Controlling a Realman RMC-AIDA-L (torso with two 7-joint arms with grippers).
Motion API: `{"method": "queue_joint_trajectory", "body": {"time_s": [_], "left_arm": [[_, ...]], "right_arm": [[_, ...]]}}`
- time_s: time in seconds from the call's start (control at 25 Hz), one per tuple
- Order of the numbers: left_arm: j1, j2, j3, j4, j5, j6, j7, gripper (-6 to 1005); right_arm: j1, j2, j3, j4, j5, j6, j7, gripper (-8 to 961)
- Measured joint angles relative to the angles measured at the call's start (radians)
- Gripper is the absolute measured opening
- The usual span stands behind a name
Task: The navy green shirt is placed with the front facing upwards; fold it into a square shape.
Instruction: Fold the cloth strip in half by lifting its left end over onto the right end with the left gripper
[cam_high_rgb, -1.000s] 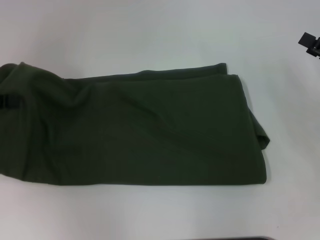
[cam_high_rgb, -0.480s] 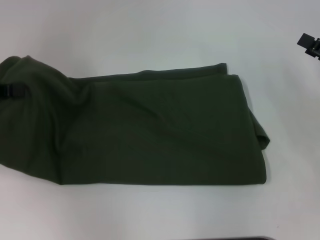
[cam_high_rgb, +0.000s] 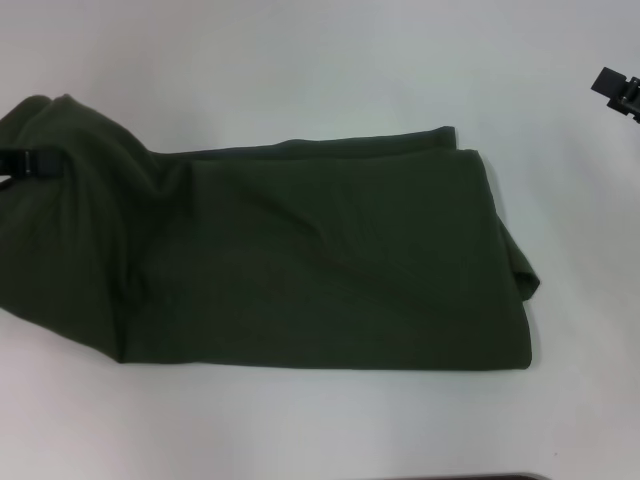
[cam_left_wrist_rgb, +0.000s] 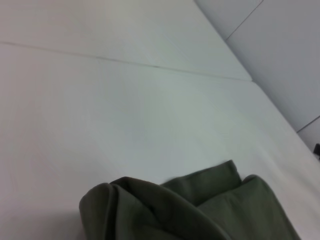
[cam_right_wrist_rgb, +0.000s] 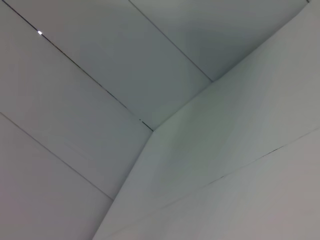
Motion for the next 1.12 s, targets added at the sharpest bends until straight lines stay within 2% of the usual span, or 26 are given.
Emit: {"method": "queue_joint_trajectory", "body": {"time_s": [1.12], "left_arm": [[-0.005,-0.001,0.020,-0.001,-0.061,0.036,0.000,45]], "right_arm": [[0.006,0.003,-0.012,0.000,0.000,0.001,0.002,929]]}}
